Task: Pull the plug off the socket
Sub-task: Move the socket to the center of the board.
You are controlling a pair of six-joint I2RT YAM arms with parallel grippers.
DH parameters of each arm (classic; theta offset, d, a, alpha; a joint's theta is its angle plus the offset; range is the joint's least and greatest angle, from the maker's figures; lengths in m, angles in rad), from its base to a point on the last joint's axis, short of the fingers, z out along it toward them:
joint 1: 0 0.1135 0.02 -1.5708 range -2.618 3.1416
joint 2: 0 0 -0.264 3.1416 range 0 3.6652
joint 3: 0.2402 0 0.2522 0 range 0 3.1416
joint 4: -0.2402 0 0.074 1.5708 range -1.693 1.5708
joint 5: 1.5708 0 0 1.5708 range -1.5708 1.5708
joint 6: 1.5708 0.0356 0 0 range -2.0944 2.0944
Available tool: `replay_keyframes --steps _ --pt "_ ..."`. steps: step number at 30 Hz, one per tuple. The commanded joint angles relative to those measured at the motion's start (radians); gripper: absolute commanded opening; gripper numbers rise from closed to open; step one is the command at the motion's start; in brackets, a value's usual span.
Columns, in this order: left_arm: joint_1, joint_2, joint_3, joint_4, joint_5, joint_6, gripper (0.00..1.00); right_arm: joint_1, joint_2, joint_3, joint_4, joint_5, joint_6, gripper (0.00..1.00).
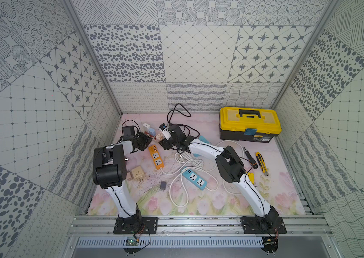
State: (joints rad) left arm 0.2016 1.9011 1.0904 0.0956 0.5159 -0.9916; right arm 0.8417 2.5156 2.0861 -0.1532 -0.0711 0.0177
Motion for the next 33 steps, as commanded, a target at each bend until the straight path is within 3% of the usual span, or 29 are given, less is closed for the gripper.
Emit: replay_keyframes --steps 1,5,14,16,20,33 --pt "-0.059 -0.031 -0.051 0.142 0.074 -0.021 0.15 0.006 -0.123 -0.132 0.065 0.001 0.002 0.65" --pt "-0.109 -0.053 -0.094 0.193 0.052 -0.031 0.12 0.005 -0.216 -0.291 0.121 0.033 -0.010 0.58" --pt "-0.173 -0.020 -0.071 0.168 0.051 0.005 0.05 0.004 -0.291 -0.455 0.188 0.081 0.032 0.62" --pt "-0.186 -0.011 -0.069 0.150 0.046 0.020 0.04 0.004 -0.277 -0.433 0.183 0.083 0.037 0.73" --pt "-0.187 0.000 -0.080 0.142 0.010 0.045 0.02 0.002 -0.225 -0.344 0.130 0.051 0.024 0.82" --pt "-0.187 0.042 -0.049 -0.036 -0.056 0.142 0.00 -0.007 -0.132 -0.202 0.034 -0.013 0.032 0.80"
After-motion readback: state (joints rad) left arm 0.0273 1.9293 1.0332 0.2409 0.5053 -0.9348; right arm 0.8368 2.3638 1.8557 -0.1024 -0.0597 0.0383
